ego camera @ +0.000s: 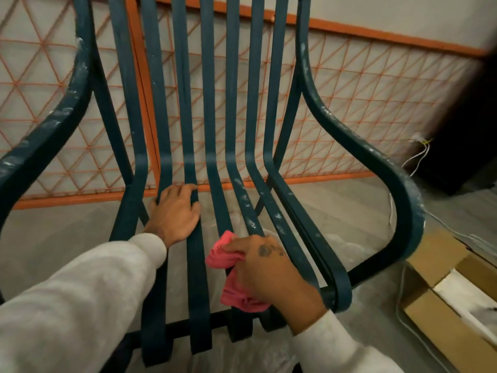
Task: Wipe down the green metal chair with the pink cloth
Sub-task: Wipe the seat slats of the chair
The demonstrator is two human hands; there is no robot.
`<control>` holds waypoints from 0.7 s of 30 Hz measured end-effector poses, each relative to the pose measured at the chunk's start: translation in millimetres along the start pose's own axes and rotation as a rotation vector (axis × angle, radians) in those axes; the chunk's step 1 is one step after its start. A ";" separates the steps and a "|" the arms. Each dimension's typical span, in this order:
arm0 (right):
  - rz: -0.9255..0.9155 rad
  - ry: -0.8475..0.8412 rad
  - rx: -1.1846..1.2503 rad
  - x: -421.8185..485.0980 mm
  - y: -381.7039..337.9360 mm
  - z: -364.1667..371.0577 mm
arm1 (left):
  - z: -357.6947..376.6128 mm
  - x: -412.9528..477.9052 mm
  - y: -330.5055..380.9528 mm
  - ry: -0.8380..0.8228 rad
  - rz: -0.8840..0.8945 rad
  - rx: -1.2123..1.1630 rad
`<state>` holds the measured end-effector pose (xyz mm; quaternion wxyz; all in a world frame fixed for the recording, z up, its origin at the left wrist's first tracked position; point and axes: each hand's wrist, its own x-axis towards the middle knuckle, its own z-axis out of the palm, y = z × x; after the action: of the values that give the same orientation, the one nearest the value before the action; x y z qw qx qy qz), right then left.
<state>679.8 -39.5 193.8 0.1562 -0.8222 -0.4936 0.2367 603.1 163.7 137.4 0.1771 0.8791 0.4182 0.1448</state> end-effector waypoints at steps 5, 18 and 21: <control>-0.037 0.102 0.325 -23.3 19.6 -17.8 | 1.3 -5.2 4.3 0.065 0.238 0.084; 0.206 0.313 0.649 -44.9 48.2 -37.4 | 19.2 -34.3 43.6 -0.089 0.185 0.045; 0.096 0.343 0.226 -35.7 41.4 -12.0 | 23.7 -38.1 41.0 -0.052 0.179 0.034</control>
<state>702.6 -90.7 192.0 0.3178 -0.8502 -0.3904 0.1542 617.5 105.2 129.9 0.1591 0.9193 0.3357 0.1300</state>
